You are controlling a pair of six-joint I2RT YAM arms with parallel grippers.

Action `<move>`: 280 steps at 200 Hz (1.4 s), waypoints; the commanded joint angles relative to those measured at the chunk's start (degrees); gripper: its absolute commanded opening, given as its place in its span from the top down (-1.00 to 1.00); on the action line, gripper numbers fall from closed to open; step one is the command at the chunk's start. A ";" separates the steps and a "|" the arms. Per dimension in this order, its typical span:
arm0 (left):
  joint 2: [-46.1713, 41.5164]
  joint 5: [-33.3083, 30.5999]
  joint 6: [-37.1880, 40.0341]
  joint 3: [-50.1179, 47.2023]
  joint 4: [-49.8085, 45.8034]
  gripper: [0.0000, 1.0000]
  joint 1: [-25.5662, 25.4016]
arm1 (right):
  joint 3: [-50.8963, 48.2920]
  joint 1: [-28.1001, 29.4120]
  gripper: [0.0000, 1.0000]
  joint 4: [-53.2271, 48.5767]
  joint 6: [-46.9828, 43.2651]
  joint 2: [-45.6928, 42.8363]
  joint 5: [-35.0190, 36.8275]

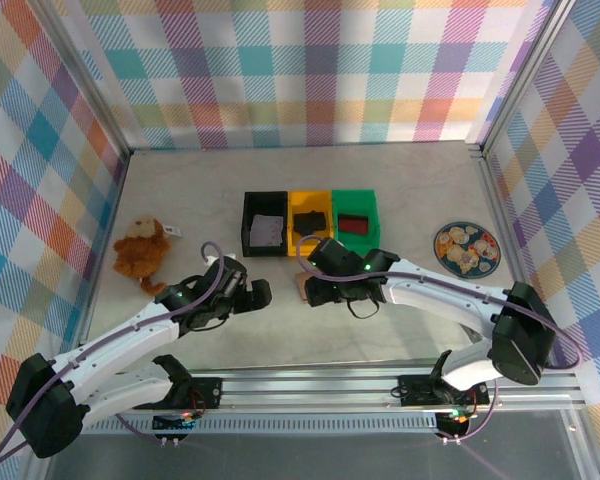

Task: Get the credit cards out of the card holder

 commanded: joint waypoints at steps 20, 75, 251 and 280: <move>0.72 1.11 0.86 -1.37 2.89 -0.99 -0.71 | 3.45 0.45 -0.35 -0.52 -0.96 3.77 -1.16; 0.87 0.91 0.20 -2.16 3.68 -0.99 -1.06 | 6.14 0.17 -0.20 -1.40 -1.50 8.27 -1.13; 11.11 -4.37 0.54 3.83 2.54 -0.99 -6.03 | 8.06 -6.75 0.02 0.01 -4.03 15.89 -5.62; 13.83 -5.22 1.03 5.46 2.97 -0.99 -7.46 | 9.24 -6.94 0.05 0.33 -4.67 17.62 -6.73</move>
